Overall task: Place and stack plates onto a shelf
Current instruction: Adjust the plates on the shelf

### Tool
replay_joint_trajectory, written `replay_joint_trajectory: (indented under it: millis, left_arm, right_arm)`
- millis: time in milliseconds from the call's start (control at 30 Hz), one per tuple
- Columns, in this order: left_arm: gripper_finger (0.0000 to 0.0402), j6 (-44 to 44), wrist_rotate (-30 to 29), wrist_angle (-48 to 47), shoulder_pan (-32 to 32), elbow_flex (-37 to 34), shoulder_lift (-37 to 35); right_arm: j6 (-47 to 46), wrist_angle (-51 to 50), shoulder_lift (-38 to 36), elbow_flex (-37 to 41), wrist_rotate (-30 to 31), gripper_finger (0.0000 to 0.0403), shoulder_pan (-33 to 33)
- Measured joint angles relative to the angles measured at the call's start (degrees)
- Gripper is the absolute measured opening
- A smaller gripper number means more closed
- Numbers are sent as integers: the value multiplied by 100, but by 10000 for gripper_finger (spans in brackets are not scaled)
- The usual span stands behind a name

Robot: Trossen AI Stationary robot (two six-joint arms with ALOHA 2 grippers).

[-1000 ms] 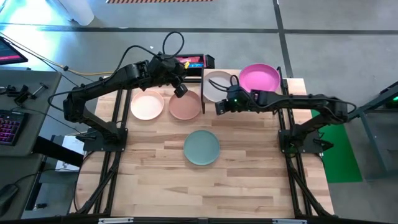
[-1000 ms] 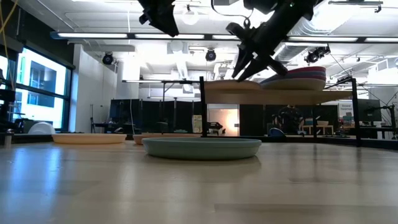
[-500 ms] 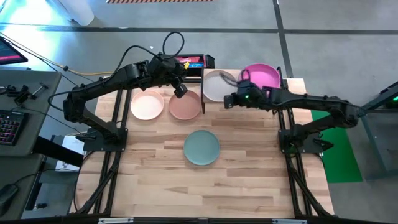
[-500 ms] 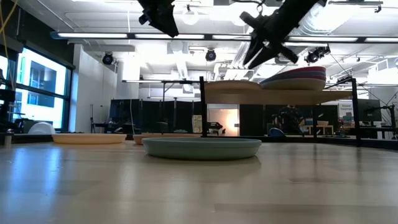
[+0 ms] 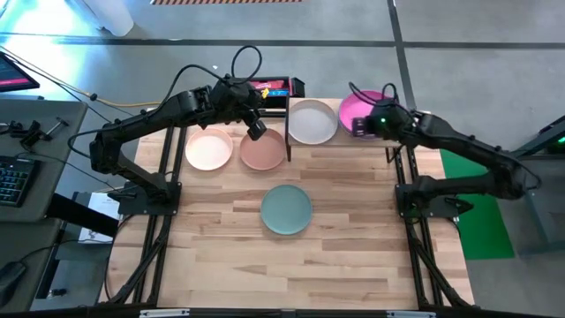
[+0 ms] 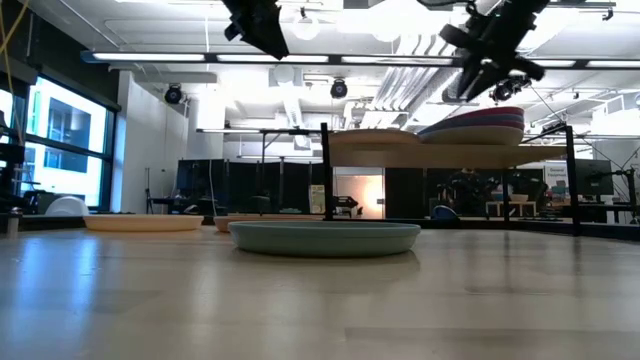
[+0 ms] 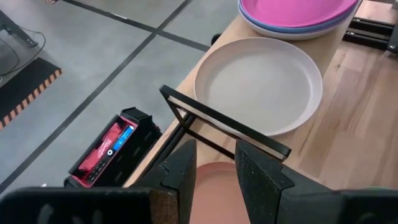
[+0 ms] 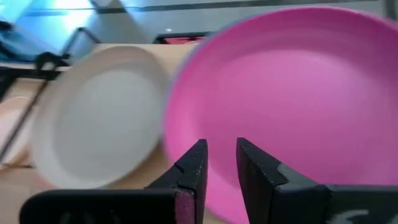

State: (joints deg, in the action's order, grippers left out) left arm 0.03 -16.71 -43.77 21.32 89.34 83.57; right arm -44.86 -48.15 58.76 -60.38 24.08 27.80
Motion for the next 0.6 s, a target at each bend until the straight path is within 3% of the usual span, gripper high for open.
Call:
replay_joint_trajectory:
  millis: [300,600]
  left_arm:
    - [102,-48,2,31,0,0,0]
    - [102,-94,-5,33,0,0,0]
  right_arm:
    - [34,-1248,-138,0,-16,67,605]
    - [284,-1332,-142,0,-65,67,905]
